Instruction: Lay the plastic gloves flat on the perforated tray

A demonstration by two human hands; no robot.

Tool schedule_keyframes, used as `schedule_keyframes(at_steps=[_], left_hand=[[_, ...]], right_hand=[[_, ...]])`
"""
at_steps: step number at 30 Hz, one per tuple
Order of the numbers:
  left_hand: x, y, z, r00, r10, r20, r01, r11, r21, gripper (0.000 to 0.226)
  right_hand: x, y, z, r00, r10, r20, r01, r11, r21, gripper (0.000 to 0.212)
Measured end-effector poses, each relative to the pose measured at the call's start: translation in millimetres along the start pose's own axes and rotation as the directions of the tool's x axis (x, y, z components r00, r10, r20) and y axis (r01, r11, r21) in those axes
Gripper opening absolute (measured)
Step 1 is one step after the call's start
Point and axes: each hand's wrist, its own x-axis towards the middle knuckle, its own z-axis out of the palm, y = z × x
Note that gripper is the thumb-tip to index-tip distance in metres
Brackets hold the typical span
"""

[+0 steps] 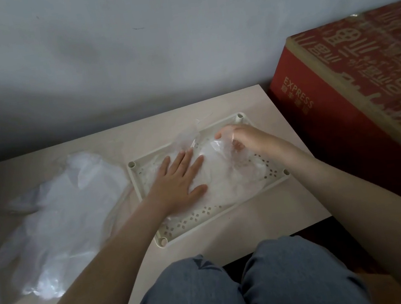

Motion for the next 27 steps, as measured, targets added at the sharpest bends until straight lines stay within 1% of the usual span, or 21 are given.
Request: schedule_keyframes(at_steps=[1,2,4,6,7,10,12,14,16,18,19,21,22,25,27], left_hand=[[-1,0,0,1.0,0.002,-0.002,-0.002,1.0,0.001,0.079],[-1,0,0,1.0,0.002,-0.004,-0.002,1.0,0.0,0.079],[-1,0,0,1.0,-0.001,-0.005,0.001,1.0,-0.004,0.079],[0,0,1,1.0,-0.002,-0.008,0.002,1.0,-0.006,0.077],[0,-1,1,1.0,-0.003,-0.011,0.003,1.0,-0.009,0.075],[-1,0,1,1.0,-0.002,-0.016,0.002,1.0,-0.017,0.074],[-1,0,0,1.0,-0.002,-0.014,0.002,1.0,-0.005,0.075],[-2,0,0,1.0,-0.003,-0.018,0.003,1.0,0.001,0.075],[-2,0,1,1.0,-0.002,-0.023,0.002,1.0,-0.005,0.074],[-2,0,1,1.0,-0.003,-0.024,0.003,1.0,-0.012,0.075],[-2,0,1,1.0,-0.004,-0.022,0.004,1.0,-0.013,0.075],[-2,0,1,1.0,-0.005,-0.016,0.005,1.0,-0.006,0.076],[-1,0,1,1.0,-0.005,-0.013,0.005,1.0,-0.003,0.075],[-1,-1,2,1.0,-0.007,-0.014,0.007,1.0,-0.001,0.075],[-2,-1,2,1.0,-0.002,-0.018,0.002,1.0,0.001,0.075]], right_hand=[[3,0,3,1.0,0.021,-0.003,-0.021,0.999,0.038,0.051],[6,1,5,1.0,0.028,-0.009,-0.027,0.999,0.035,0.046],[10,7,6,1.0,0.007,-0.014,-0.008,0.996,-0.09,0.033],[13,14,7,0.999,-0.034,-0.011,0.03,0.975,-0.22,0.044],[14,17,7,0.998,-0.054,-0.016,0.048,0.963,-0.263,0.042],[14,17,7,0.988,-0.149,-0.046,0.125,0.935,-0.332,0.03],[14,18,3,0.977,-0.212,-0.033,0.185,0.91,-0.37,0.029],[12,17,-3,0.956,-0.293,-0.023,0.254,0.863,-0.436,0.034],[13,16,-7,0.912,-0.405,-0.066,0.315,0.793,-0.521,0.034],[17,19,-9,0.84,-0.528,-0.126,0.366,0.722,-0.588,0.026],[20,22,-10,0.809,-0.565,-0.165,0.371,0.707,-0.601,0.022],[22,25,-14,0.754,-0.6,-0.269,0.358,0.718,-0.598,0.016],[22,24,-17,0.729,-0.597,-0.336,0.338,0.74,-0.581,0.017],[20,10,-34,0.655,-0.524,-0.545,0.256,0.832,-0.493,0.034],[10,-6,-40,0.622,-0.506,-0.597,0.269,0.855,-0.444,0.041]])
